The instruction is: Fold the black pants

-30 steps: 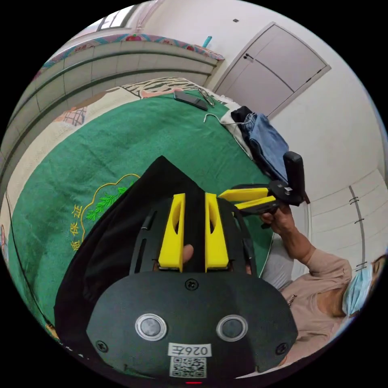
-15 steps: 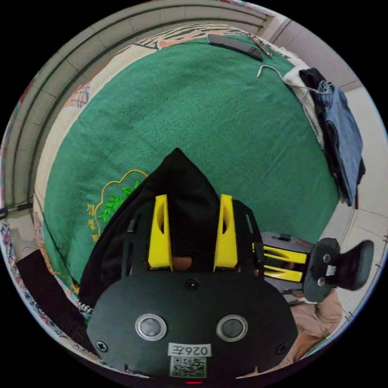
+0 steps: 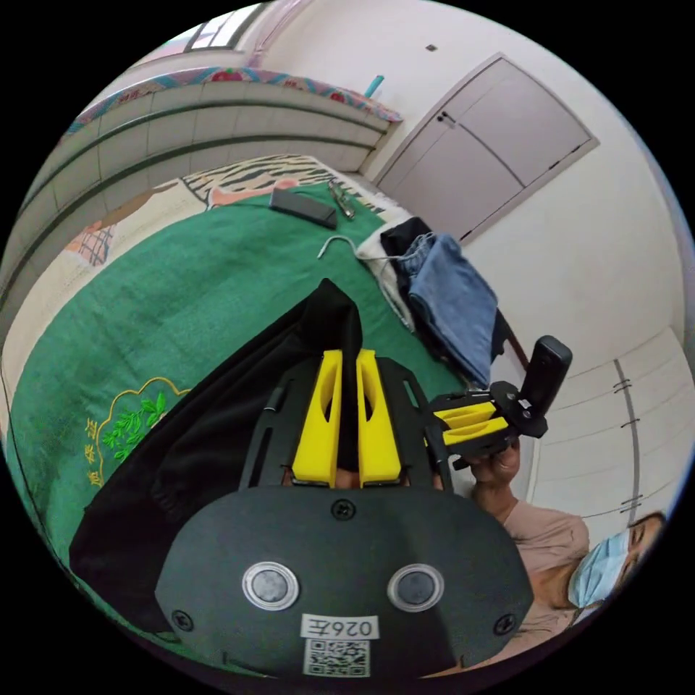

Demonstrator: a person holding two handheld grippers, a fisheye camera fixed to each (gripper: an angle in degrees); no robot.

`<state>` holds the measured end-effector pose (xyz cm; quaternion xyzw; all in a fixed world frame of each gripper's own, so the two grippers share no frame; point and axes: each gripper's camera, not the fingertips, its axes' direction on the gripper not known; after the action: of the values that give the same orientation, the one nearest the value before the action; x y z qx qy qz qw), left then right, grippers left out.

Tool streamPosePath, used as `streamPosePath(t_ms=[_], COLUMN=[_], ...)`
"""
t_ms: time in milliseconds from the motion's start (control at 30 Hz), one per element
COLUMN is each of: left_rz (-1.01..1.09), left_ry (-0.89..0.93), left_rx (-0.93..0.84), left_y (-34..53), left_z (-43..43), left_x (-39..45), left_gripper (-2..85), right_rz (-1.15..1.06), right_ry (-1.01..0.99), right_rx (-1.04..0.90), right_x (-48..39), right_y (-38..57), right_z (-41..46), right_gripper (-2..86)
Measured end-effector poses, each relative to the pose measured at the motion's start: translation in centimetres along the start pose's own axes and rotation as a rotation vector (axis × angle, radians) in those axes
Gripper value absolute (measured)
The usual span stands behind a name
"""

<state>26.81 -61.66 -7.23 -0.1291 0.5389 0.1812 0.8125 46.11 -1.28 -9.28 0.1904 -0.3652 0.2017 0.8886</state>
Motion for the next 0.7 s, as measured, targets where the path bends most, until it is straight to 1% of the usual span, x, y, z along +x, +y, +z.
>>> streamPosePath(t_ms=[100, 200, 367, 400, 467, 533, 700], left_rz=[0.094, 0.15, 0.155, 0.141, 0.101, 0.028, -0.165], left_ry=[0.068, 0.09, 0.105, 0.093, 0.068, 0.055, 0.105], left_rx=[0.033, 0.042, 0.127, 0.148, 0.175, 0.207, 0.323], left_y=[2.0, 5.1, 12.4, 14.5, 18.0, 22.7, 32.2], left_z=[-2.6, -5.8, -13.9, -16.0, -19.1, -22.3, -26.1], left_x=[0.7, -0.3, -5.3, -7.0, -10.1, -14.6, -24.4], left_gripper=[1.3, 1.3, 1.5, 1.5, 1.6, 1.7, 2.5], right_rz=[-0.038, -0.109, -0.286, -0.303, -0.369, -0.405, -0.429], right_ry=[0.012, 0.066, 0.107, 0.106, 0.107, 0.098, 0.074], right_rx=[0.047, 0.022, -0.087, -0.103, -0.165, -0.213, -0.307], right_x=[-2.4, -6.2, -14.6, -15.4, -18.7, -20.9, -25.0], right_y=[1.2, 1.8, 0.6, 0.4, -0.3, -0.6, -0.5], right_z=[-1.7, -0.6, 5.8, 6.9, 11.7, 15.7, 26.7], right_gripper=[-1.0, -1.0, -1.0, -0.9, -0.9, -0.9, -0.7])
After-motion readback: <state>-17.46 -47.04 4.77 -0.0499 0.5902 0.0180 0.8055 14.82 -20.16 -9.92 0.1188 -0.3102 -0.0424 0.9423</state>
